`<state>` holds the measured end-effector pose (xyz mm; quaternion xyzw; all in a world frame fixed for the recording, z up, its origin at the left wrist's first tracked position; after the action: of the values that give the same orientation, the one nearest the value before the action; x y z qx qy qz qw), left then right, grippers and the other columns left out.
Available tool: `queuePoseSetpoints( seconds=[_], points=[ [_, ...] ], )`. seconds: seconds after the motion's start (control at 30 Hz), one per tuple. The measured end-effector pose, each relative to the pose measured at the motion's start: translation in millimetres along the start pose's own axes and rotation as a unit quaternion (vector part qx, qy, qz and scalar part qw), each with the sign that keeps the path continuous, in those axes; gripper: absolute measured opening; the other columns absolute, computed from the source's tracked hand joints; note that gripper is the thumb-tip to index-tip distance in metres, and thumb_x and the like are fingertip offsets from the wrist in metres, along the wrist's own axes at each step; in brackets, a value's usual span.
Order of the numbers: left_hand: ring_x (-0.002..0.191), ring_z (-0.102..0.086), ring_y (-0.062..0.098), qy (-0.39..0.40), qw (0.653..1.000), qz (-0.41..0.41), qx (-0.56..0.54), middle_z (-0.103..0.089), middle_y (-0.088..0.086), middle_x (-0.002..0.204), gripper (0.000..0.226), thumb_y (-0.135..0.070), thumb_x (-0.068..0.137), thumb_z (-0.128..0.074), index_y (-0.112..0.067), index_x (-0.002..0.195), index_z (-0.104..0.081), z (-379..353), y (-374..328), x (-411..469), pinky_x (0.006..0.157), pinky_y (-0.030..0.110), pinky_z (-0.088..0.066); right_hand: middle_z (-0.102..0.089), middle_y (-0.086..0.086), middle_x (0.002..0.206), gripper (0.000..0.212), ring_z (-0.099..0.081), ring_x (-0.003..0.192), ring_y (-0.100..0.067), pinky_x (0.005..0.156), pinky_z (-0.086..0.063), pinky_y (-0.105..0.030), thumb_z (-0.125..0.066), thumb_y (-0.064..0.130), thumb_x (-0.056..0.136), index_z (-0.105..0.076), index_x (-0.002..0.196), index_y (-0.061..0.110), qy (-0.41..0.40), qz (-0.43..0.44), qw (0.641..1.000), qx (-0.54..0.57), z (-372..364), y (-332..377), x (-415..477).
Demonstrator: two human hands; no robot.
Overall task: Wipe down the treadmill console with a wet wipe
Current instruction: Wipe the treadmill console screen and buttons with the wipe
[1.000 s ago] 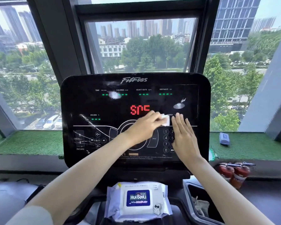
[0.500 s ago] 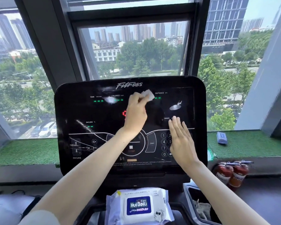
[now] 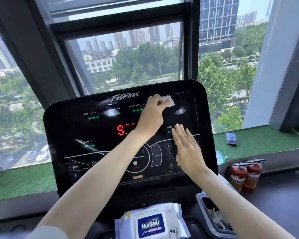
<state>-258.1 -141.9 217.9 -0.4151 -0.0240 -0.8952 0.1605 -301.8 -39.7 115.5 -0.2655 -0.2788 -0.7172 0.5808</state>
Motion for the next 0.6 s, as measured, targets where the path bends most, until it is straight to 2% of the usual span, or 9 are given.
queuePoseSetpoints(
  seconds=[0.13, 0.23, 0.37, 0.5, 0.6],
  points=[
    [0.092, -0.031, 0.01, 0.027, 1.0, -0.013, -0.003, -0.047, 0.006, 0.1, 0.043, 0.013, 0.084, -0.049, -0.009, 0.119, -0.061, -7, -16, 19, 0.079, 0.026, -0.042, -0.046, -0.024, 0.137, 0.076, -0.043, 0.129, -0.033, 0.11, -0.028, -0.042, -0.067, -0.011, 0.056, -0.048, 0.129, -0.008, 0.029, 0.0, 0.999, -0.017, 3, 0, 1],
    [0.093, -0.028, 0.008, 0.056, 0.998, -0.033, -0.001, -0.044, 0.003, 0.103, 0.042, 0.011, 0.086, -0.047, -0.009, 0.12, -0.06, -14, -26, 35, 0.082, 0.026, -0.043, -0.044, -0.02, 0.14, 0.077, -0.039, 0.132, -0.029, 0.11, -0.029, -0.044, -0.065, -0.011, 0.058, -0.047, 0.132, -0.005, 0.04, 0.007, 0.999, -0.011, 8, -4, 1],
    [0.099, -0.035, 0.015, 0.101, 0.993, -0.068, -0.001, -0.043, 0.003, 0.106, 0.04, 0.009, 0.085, -0.051, -0.008, 0.12, -0.06, -24, -40, 46, 0.086, 0.03, -0.043, -0.039, -0.018, 0.144, 0.078, -0.032, 0.136, -0.026, 0.111, -0.021, -0.046, -0.061, -0.011, 0.062, -0.041, 0.137, -0.003, 0.037, -0.014, 0.999, 0.001, 15, -9, -2],
    [0.098, -0.036, 0.019, 0.127, 0.988, -0.085, 0.017, -0.044, 0.008, 0.108, 0.038, 0.003, 0.085, -0.053, -0.006, 0.121, -0.059, -31, -49, 47, 0.082, 0.035, -0.046, -0.042, -0.019, 0.141, 0.076, -0.036, 0.134, -0.026, 0.111, -0.025, -0.045, -0.064, -0.009, 0.06, -0.045, 0.134, -0.004, 0.037, -0.048, 0.998, -0.002, 12, -14, -10],
    [0.091, -0.032, 0.015, 0.199, 0.964, -0.171, 0.031, -0.043, 0.007, 0.105, 0.034, 0.008, 0.085, -0.05, -0.004, 0.115, -0.059, -46, -67, 17, 0.075, 0.037, -0.048, -0.043, -0.018, 0.141, 0.074, -0.035, 0.135, -0.025, 0.11, -0.028, -0.044, -0.063, -0.008, 0.061, -0.046, 0.133, -0.004, 0.042, -0.05, 0.998, -0.005, 9, -14, -13]
  ],
)
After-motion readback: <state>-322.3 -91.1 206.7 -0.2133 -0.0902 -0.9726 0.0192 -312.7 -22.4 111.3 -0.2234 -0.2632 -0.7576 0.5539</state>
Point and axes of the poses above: each hand's wrist, its own x-axis towards the middle knuckle, its own z-axis out of the back of the hand, y = z × x, the point moved 7 cm from there along x, towards the middle knuckle
